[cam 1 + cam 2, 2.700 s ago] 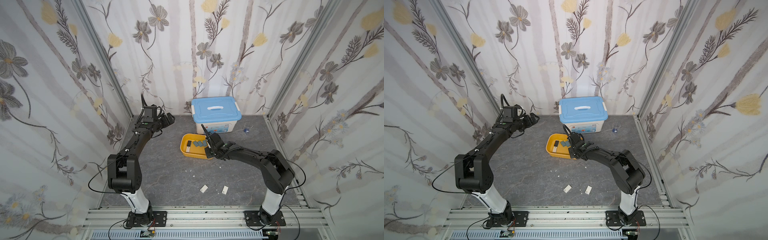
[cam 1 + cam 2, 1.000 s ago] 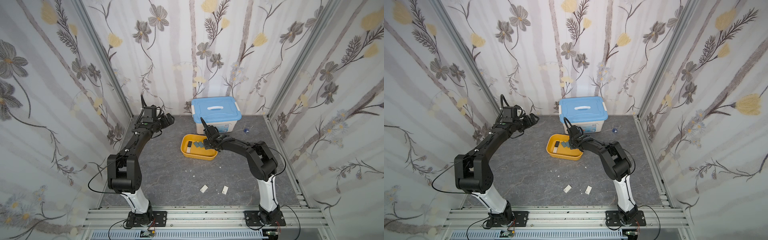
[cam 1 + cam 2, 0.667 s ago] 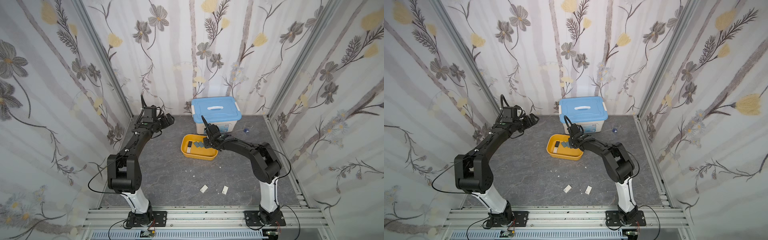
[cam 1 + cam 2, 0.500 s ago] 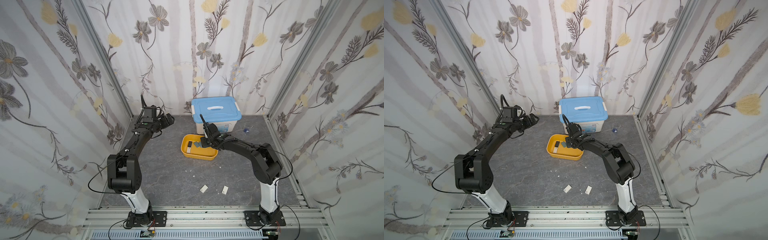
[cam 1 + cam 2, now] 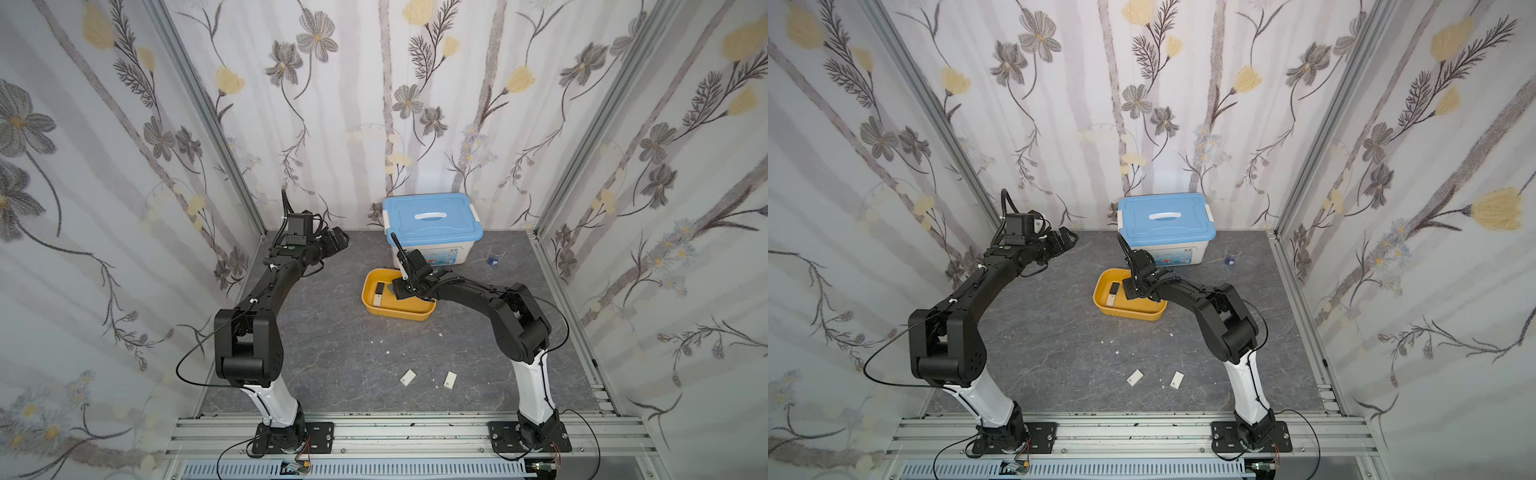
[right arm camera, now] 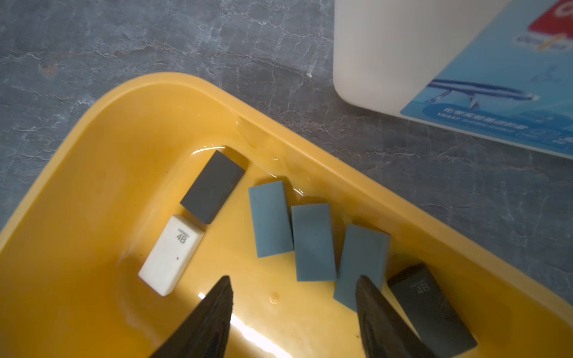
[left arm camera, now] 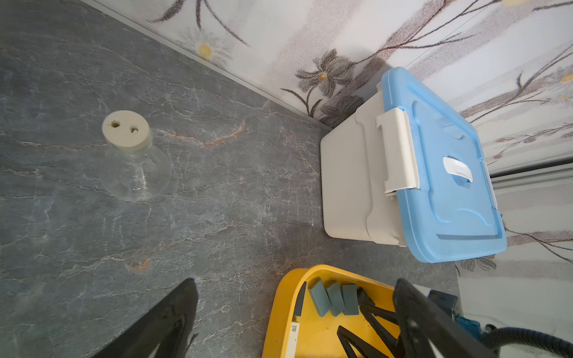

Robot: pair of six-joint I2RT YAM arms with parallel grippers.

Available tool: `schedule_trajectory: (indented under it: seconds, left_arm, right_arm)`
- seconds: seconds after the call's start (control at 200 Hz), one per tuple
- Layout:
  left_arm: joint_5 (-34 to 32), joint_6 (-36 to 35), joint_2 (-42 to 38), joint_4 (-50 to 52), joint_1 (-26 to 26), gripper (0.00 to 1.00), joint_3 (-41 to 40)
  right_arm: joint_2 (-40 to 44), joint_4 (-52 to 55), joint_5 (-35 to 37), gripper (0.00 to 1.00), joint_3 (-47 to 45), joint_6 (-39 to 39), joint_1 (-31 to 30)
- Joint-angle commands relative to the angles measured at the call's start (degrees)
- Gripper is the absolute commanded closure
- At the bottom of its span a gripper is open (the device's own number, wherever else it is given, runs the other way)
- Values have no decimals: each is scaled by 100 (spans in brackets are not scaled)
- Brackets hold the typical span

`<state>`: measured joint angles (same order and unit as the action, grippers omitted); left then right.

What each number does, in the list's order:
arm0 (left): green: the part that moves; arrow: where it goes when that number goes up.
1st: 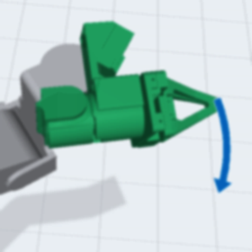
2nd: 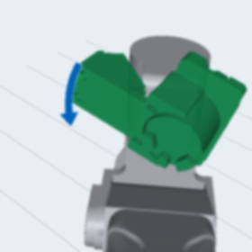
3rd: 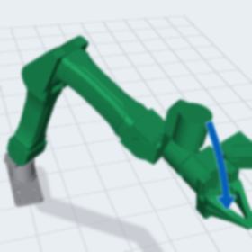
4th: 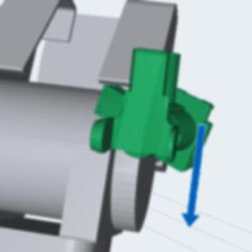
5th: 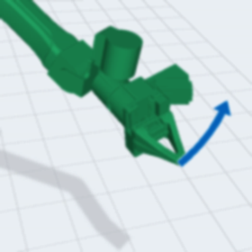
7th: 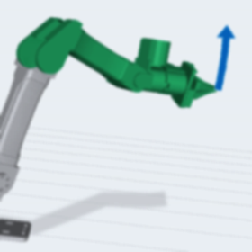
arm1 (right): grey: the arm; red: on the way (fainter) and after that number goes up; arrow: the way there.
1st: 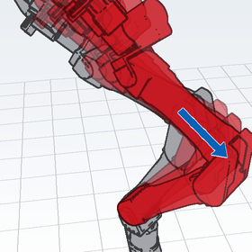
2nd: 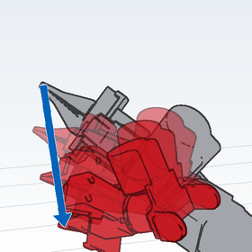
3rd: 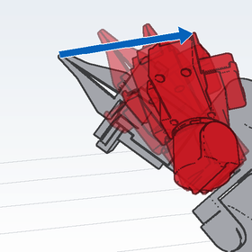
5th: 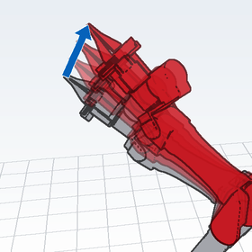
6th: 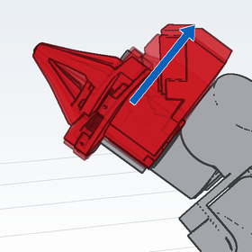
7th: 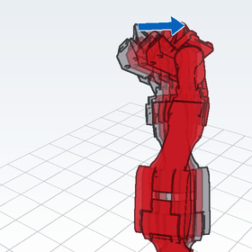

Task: Put the eraser in the storage box
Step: Pick up the eraser from the center of the board.

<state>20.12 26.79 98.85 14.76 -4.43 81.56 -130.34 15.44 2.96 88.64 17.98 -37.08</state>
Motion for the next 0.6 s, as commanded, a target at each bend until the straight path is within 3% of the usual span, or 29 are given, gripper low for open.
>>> schedule_trajectory:
  seconds: [0.0,0.385,0.6]
  left_arm:
    - [-52,-98,-58,-38,12,0,-6]
    - [-54,-121,-83,-9,12,0,-17]
    - [-78,-130,-166,20,21,0,-44]
  right_arm:
    - [-112,-34,-2,36,48,131,25]
    - [35,-74,20,35,-64,176,15]
    - [1151,-174,283,35,-793,-79,-196]
